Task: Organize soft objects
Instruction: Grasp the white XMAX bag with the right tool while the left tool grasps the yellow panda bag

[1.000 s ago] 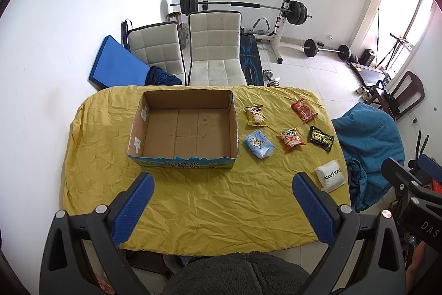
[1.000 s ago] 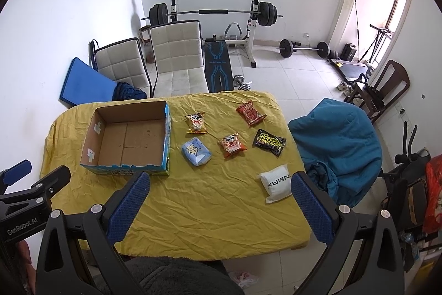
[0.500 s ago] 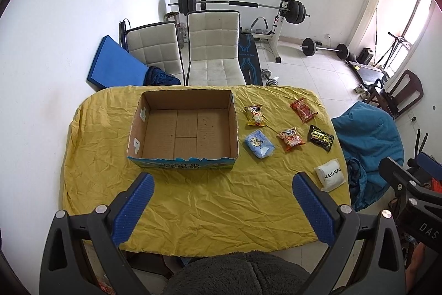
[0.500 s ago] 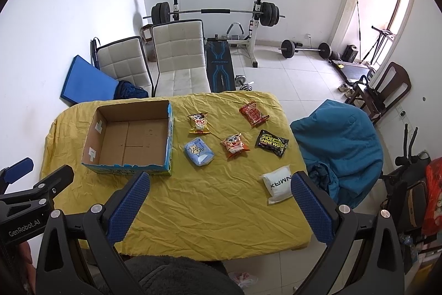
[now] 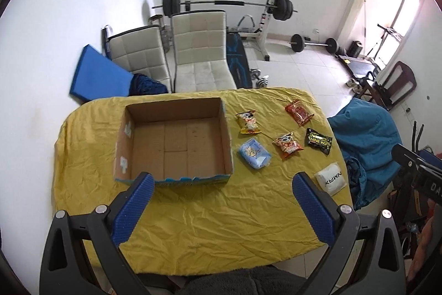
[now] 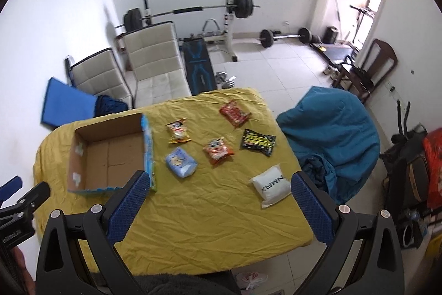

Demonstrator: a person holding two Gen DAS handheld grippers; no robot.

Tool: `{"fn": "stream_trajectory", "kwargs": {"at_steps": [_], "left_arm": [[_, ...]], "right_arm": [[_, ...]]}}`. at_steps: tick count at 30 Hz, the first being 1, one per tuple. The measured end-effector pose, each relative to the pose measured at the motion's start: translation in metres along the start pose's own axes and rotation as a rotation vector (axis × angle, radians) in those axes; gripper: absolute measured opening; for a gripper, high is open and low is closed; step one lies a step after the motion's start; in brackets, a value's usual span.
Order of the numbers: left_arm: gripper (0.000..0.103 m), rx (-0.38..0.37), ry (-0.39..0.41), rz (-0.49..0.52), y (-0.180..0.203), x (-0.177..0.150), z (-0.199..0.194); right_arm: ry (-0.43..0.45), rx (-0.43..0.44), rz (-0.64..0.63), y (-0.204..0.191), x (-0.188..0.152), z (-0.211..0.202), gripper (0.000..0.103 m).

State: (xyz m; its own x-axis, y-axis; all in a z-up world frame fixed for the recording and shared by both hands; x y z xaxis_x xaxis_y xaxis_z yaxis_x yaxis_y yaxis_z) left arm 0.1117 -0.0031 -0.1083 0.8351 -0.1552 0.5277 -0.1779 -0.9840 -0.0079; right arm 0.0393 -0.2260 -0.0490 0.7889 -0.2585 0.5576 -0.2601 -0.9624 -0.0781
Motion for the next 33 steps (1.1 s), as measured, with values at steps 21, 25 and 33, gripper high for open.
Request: {"fn": "stream_trajectory", "kwargs": {"at_steps": [21, 25, 33], "left_arm": [[0.103, 0.017, -0.541, -0.02, 0.084, -0.045, 0.284], [0.102, 0.003, -0.62, -0.044, 0.097, -0.049, 0.322], [0.102, -0.031, -0.665, -0.101, 0.107, -0.026, 0.374]], "right_arm": [[-0.679, -0.219, -0.148, 0.199, -0.101, 0.412, 0.103], [-0.768, -0.18, -0.204, 0.201, -0.14, 0.45, 0.103], [-0.798, -0.254, -0.303, 0.219, -0.156, 0.474, 0.078]]}}
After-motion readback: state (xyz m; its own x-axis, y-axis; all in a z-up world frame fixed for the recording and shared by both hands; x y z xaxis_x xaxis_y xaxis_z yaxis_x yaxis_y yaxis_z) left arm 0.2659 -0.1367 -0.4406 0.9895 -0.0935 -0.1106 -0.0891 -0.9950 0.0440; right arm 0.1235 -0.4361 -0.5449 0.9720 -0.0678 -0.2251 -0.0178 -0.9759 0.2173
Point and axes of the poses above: each gripper's, at about its wrist camera, not at the fingertips, and z roughly the way its jaws point, y to its right, x to its top, the point moved 10 cm from there along z, roughly the way its jaws point, and after that the axes turned 8 degrees about z, right-handed, at the moved point
